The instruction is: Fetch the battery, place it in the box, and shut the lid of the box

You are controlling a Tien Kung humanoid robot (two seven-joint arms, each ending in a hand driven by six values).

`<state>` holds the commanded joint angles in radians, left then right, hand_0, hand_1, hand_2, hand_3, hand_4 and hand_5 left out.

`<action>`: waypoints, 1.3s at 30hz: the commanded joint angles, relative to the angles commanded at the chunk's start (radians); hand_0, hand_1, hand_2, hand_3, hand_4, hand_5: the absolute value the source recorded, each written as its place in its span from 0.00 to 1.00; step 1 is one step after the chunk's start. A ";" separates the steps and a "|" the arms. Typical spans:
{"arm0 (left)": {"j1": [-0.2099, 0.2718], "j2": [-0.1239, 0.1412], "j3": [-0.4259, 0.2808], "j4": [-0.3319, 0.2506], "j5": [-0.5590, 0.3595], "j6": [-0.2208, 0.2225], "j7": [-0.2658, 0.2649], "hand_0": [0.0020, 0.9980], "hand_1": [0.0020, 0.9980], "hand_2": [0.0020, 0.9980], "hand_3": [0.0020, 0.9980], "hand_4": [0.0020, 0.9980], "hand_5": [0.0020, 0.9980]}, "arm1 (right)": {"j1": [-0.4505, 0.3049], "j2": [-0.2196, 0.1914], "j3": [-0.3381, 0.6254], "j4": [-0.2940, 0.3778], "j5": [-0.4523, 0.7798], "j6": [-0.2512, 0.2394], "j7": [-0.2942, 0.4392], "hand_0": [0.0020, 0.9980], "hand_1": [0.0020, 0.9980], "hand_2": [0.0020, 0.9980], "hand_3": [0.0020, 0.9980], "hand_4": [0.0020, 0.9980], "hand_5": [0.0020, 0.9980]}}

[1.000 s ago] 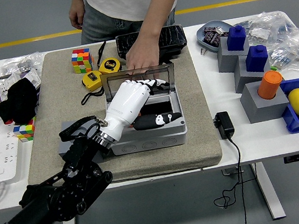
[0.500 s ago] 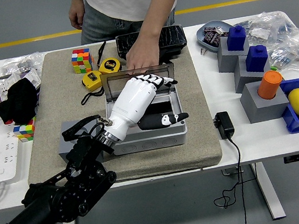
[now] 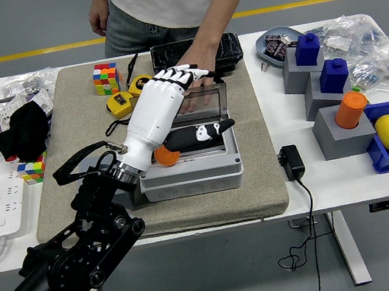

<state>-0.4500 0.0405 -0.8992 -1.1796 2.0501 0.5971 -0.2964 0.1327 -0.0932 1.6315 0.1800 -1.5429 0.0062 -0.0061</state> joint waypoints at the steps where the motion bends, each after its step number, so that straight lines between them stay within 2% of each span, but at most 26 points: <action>1: 0.009 0.003 -0.025 -0.019 0.003 -0.008 0.008 0.83 0.87 0.84 0.80 1.00 1.00 | -0.001 0.000 0.000 0.000 0.000 0.000 0.000 0.84 0.76 0.75 0.80 1.00 1.00; 3: 0.023 0.007 -0.060 -0.045 0.009 -0.023 0.022 0.83 0.87 0.84 0.80 1.00 1.00 | -0.001 0.000 0.000 0.000 0.001 0.000 0.000 0.84 0.76 0.75 0.80 1.00 1.00; 4: 0.030 0.008 -0.084 -0.059 0.013 -0.032 0.031 0.93 0.97 0.93 0.88 1.00 1.00 | -0.001 0.000 -0.001 0.000 0.001 0.000 0.000 0.84 0.76 0.75 0.80 1.00 1.00; 9: 0.060 0.011 -0.189 -0.114 0.043 -0.093 0.095 0.93 0.97 0.93 0.88 1.00 1.00 | -0.001 0.003 -0.001 0.000 0.002 0.000 0.000 0.84 0.76 0.75 0.80 1.00 1.00; 10: 0.066 0.012 -0.209 -0.122 0.051 -0.105 0.108 1.00 1.00 1.00 0.96 1.00 1.00 | -0.001 0.003 -0.001 0.000 0.002 0.000 0.000 0.84 0.76 0.75 0.80 1.00 1.00; 15: 0.088 0.019 -0.299 -0.154 0.090 -0.156 0.166 1.00 1.00 1.00 0.96 1.00 1.00 | -0.004 0.003 0.001 0.000 0.002 0.000 0.000 0.84 0.76 0.75 0.80 1.00 1.00; 16: 0.091 0.021 -0.316 -0.159 0.096 -0.166 0.177 1.00 1.00 1.00 0.99 1.00 1.00 | -0.004 0.003 0.001 0.000 0.001 0.000 0.000 0.84 0.76 0.75 0.80 1.00 1.00; 20: 0.102 0.029 -0.363 -0.172 0.119 -0.197 0.206 1.00 1.00 1.00 0.99 1.00 1.00 | -0.006 0.005 0.005 0.000 0.000 0.000 0.000 0.84 0.76 0.75 0.80 1.00 1.00; 27: 0.117 0.046 -0.398 -0.184 0.154 -0.232 0.241 1.00 1.00 1.00 0.98 1.00 1.00 | -0.003 0.006 0.007 0.000 0.002 -0.001 0.000 0.84 0.76 0.75 0.80 1.00 1.00; 34: 0.119 0.048 -0.402 -0.184 0.173 -0.245 0.255 1.00 1.00 1.00 0.97 1.00 1.00 | -0.004 0.008 0.007 0.000 0.004 -0.001 0.001 0.84 0.76 0.75 0.80 1.00 1.00; 39: 0.115 0.058 -0.398 -0.183 0.185 -0.267 0.273 1.00 1.00 1.00 0.97 1.00 1.00 | -0.004 0.007 0.007 0.000 0.005 -0.001 0.001 0.84 0.76 0.75 0.80 1.00 1.00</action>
<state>-0.3345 0.0987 -1.2975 -1.3628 2.2346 0.3301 -0.0232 0.1286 -0.0858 1.6382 0.1800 -1.5377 0.0050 -0.0049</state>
